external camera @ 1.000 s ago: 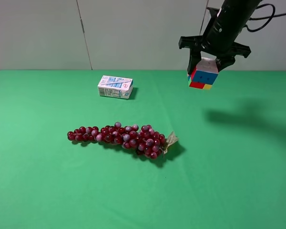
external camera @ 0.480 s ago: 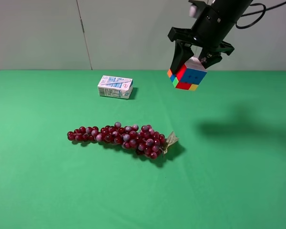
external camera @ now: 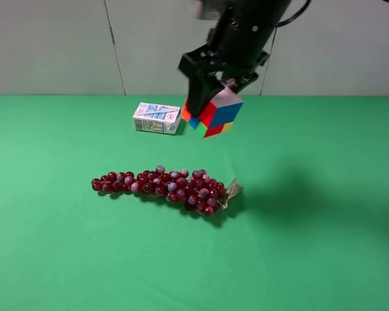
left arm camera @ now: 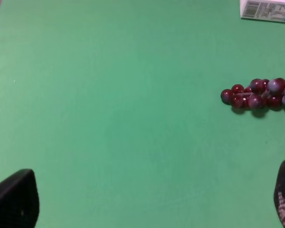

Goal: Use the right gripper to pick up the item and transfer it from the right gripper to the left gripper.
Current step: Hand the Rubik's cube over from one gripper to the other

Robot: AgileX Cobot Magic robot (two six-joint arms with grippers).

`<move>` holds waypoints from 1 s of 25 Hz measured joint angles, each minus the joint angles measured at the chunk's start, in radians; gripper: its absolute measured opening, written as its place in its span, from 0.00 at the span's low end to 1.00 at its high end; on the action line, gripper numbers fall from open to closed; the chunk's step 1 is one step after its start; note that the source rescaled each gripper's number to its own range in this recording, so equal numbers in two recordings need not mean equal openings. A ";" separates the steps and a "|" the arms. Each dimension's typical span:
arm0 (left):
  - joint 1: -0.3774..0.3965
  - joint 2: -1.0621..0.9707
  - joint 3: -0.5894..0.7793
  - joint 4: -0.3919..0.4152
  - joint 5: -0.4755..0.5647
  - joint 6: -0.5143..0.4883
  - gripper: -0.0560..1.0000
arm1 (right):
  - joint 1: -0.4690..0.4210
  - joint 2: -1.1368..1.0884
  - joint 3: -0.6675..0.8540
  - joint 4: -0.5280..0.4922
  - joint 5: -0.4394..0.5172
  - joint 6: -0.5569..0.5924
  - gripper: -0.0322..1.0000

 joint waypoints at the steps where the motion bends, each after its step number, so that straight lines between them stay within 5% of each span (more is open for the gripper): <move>1: 0.000 0.000 0.000 0.000 0.000 0.000 0.97 | 0.026 0.000 0.000 0.000 0.000 -0.016 0.06; 13: 0.000 0.000 0.000 -0.040 0.000 0.009 0.97 | 0.244 0.000 0.000 0.001 -0.082 -0.162 0.06; 20: 0.000 0.136 -0.002 -0.197 0.002 0.230 0.97 | 0.257 0.000 0.000 0.004 -0.103 -0.180 0.06; 25: 0.000 0.253 -0.024 -0.239 -0.044 0.357 0.97 | 0.258 0.000 0.000 0.014 -0.105 -0.183 0.06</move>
